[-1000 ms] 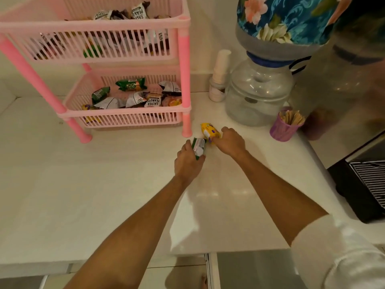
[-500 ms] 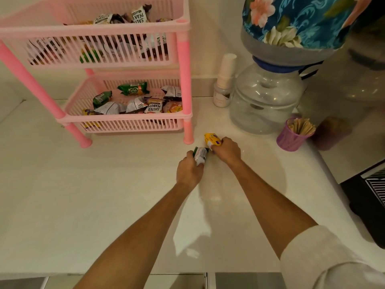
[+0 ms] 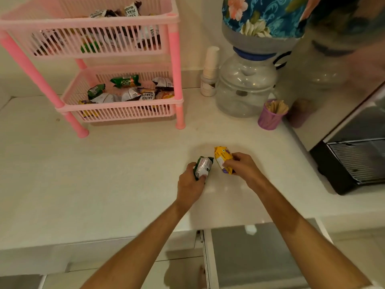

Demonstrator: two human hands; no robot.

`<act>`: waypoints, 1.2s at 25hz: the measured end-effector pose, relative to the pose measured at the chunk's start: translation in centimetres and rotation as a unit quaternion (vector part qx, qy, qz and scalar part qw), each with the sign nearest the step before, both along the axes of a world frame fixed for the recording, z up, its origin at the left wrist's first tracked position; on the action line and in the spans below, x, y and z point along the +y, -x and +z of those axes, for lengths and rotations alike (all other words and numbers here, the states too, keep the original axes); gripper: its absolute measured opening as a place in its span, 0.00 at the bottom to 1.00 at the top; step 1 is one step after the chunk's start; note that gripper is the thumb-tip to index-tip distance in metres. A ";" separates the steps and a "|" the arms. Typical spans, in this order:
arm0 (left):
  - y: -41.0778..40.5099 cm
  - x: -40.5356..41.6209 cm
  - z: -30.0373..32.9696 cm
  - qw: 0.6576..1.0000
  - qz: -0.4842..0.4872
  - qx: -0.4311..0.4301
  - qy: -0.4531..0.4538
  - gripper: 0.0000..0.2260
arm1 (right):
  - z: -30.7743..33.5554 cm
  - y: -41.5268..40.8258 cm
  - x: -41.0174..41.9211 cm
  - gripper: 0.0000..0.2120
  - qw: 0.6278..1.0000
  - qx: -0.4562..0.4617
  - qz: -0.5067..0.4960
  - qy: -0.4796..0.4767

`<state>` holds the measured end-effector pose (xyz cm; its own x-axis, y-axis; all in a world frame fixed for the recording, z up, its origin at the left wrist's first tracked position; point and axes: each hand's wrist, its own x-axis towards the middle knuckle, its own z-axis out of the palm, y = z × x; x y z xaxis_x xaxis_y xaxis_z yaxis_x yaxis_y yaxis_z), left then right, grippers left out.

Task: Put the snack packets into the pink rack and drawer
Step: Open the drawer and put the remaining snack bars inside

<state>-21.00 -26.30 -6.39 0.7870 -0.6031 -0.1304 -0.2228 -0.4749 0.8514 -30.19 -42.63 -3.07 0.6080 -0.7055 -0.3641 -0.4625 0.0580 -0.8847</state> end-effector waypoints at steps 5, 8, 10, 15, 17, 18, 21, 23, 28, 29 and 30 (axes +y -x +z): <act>4.9 3.6 1.1 0.999 -0.051 -0.001 0.013 0.20 | 0.9 7.8 4.8 0.08 0.999 0.037 0.031 -0.009; 8.0 5.8 1.1 0.997 -0.080 -0.003 0.023 0.19 | 0.8 12.4 7.1 0.10 0.992 0.084 0.090 -0.016; 10.0 6.9 0.9 0.994 -0.107 -0.005 0.017 0.20 | 0.6 15.0 8.1 0.11 0.984 0.125 0.121 -0.030; 13.5 8.9 0.5 0.988 -0.155 -0.005 -0.003 0.23 | -1.1 20.1 8.4 0.05 0.974 0.162 0.146 -0.068; 14.3 9.2 0.3 0.986 -0.165 -0.008 -0.013 0.23 | -2.5 21.6 8.3 0.05 0.972 0.171 0.128 -0.092; 14.6 9.3 0.1 0.985 -0.173 -0.010 -0.018 0.23 | -3.3 22.2 8.2 0.06 0.972 0.183 0.106 -0.100; 15.2 9.1 -0.6 0.981 -0.188 -0.001 -0.043 0.24 | -5.8 23.2 8.2 0.10 0.971 0.208 0.027 -0.117; 15.4 8.7 -1.0 0.980 -0.191 0.007 -0.056 0.25 | -7.2 23.6 8.0 0.14 0.967 0.228 0.002 -0.117; 16.7 7.2 -2.2 0.976 -0.204 0.013 -0.079 0.25 | -9.0 23.1 6.6 0.19 0.955 0.271 0.028 -0.120; 17.2 6.9 -2.6 0.973 -0.209 0.011 -0.092 0.25 | -9.2 22.9 6.2 0.18 0.951 0.287 0.035 -0.113; 17.6 6.7 -3.1 0.970 -0.216 0.008 -0.110 0.24 | -9.5 22.7 5.9 0.17 0.947 0.301 0.041 -0.107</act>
<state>-38.65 -19.65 -9.50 0.4630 -0.8325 -0.3044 -0.4290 -0.5110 0.7449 -52.91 -36.72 -12.54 0.2947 -0.5354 -0.7915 -0.8900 0.1478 -0.4313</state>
